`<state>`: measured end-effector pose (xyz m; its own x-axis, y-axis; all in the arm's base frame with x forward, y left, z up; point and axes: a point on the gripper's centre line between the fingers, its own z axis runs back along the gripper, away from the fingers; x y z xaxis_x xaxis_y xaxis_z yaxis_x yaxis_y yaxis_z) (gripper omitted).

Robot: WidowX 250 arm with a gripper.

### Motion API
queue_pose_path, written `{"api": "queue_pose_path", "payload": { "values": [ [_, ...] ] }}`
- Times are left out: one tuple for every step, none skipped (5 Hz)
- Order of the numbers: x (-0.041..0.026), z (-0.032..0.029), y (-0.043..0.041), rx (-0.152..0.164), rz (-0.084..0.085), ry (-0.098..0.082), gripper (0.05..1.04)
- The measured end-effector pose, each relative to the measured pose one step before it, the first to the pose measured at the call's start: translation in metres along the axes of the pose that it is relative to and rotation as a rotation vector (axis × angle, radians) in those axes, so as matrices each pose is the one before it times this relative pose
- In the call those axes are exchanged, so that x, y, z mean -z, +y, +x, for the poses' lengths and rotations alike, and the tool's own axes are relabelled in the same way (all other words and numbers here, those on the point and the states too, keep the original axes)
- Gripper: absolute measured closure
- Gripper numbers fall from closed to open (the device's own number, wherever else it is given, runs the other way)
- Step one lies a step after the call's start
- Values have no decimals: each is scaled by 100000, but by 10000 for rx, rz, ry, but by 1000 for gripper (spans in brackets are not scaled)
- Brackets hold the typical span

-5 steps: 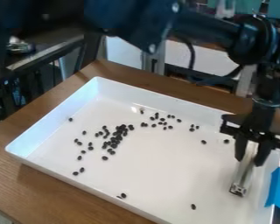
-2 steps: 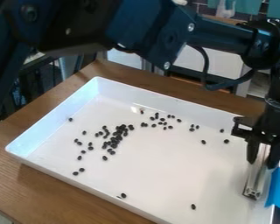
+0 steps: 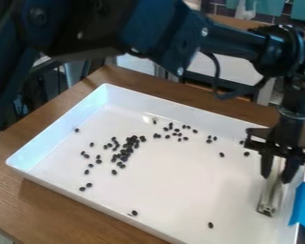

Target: Sweep into pile

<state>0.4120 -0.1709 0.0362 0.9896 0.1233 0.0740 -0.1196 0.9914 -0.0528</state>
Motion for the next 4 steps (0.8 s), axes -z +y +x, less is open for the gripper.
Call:
{"api": "queue_pose_path", "payload": {
  "values": [
    [17, 748, 1462, -259, 35, -6, 745],
    [393, -206, 1045, 0, -37, 154, 745],
    [-355, -140, 1698, -136, -137, 219, 745],
    [-519, 678, 3814, -668, -129, 157, 745]
  ]
}}
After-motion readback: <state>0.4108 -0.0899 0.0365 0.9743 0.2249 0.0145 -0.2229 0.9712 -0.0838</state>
